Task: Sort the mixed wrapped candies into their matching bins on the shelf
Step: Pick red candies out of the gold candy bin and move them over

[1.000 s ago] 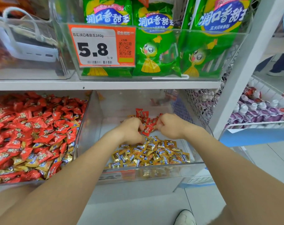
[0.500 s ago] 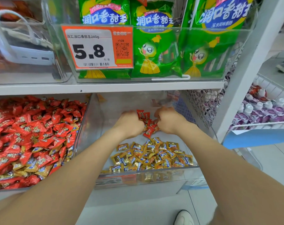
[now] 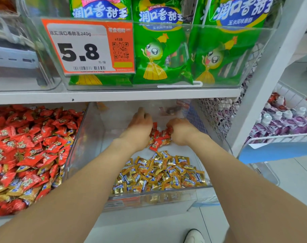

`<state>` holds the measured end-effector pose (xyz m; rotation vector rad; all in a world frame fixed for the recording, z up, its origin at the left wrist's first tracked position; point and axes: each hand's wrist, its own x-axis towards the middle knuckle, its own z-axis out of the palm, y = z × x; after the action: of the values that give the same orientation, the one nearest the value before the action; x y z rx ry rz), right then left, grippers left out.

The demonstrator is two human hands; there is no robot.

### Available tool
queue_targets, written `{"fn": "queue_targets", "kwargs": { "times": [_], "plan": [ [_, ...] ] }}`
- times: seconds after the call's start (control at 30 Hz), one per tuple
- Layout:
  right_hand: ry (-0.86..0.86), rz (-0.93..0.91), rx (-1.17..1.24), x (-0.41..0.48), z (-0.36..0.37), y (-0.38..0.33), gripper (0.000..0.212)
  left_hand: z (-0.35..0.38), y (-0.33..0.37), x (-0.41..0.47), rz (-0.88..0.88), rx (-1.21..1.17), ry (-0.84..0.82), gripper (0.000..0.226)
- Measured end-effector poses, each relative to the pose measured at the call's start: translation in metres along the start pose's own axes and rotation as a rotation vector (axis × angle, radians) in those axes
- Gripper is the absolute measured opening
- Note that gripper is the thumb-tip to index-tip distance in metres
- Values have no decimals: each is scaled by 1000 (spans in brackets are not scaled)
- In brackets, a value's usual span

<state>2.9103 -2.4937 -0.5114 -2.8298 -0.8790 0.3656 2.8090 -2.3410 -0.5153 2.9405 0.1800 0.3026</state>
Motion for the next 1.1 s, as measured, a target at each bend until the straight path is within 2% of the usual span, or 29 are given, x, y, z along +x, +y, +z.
{"fn": "queue_targets", "kwargs": {
  "times": [0.13, 0.2, 0.3, 0.37, 0.43, 0.5, 0.7, 0.87, 0.97, 1.1],
  "plan": [
    [-8, -5, 81, -2, -6, -4, 41, 7, -3, 1, 147, 58, -27, 42],
    [-11, -14, 133, -3, -6, -7, 39, 9, -5, 4, 171, 61, -79, 41],
    [-8, -16, 179, -1, -2, -9, 29, 15, -9, 6, 117, -33, -230, 42],
    [2, -22, 145, 3, -1, -8, 21, 18, -11, 6, 83, -101, -291, 54],
    [-14, -24, 115, 3, -1, -6, 38, 17, -12, 4, 74, -121, -333, 77],
    [-71, -21, 106, 2, 2, -3, 55, 12, -9, 1, 53, -118, -410, 86],
    [-232, -83, 50, -10, 0, -4, 72, 6, -9, 0, 33, -152, -500, 80],
    [-226, -138, 7, -13, 1, -11, 51, 7, -8, -3, 71, -214, -427, 64],
    [-226, -161, -19, -15, 2, -15, 26, 10, -8, -4, 55, -249, -380, 44],
    [-192, -139, 97, -21, -4, -20, 26, 6, -6, -7, -3, -289, -350, 23]
  ]
}}
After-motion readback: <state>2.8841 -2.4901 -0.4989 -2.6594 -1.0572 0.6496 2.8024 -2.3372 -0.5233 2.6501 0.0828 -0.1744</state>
